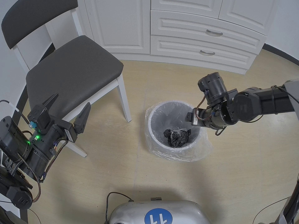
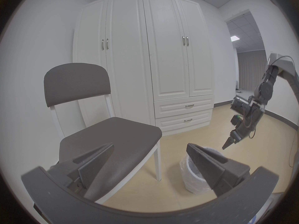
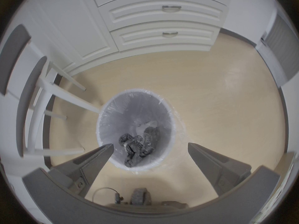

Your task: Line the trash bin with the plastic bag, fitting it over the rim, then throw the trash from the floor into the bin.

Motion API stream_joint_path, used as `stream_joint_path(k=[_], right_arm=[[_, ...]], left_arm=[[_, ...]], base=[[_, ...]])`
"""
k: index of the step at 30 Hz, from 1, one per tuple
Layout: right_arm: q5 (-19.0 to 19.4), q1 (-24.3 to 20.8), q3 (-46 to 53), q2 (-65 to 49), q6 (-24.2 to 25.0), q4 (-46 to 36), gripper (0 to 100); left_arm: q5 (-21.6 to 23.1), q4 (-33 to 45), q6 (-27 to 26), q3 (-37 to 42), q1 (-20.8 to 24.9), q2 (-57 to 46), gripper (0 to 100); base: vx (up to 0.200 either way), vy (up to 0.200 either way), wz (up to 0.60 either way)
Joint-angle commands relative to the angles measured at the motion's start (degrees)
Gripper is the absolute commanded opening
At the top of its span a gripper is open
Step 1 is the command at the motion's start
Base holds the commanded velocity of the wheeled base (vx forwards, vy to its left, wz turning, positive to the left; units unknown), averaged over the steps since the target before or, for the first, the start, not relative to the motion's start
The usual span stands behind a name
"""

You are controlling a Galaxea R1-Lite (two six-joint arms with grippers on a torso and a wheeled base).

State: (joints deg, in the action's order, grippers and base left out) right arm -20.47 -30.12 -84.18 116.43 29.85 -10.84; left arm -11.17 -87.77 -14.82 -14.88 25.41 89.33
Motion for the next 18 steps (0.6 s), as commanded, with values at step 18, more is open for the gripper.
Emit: stream_joint_path(k=[18], right_arm=[[15.4, 10.7, 41.8, -9.5, -36.2, 62.6, 100]], left_arm=[[2.0, 0.0, 0.1, 2.3, 1.0, 2.1, 100]], base=[[0.0, 0.0, 0.0]])
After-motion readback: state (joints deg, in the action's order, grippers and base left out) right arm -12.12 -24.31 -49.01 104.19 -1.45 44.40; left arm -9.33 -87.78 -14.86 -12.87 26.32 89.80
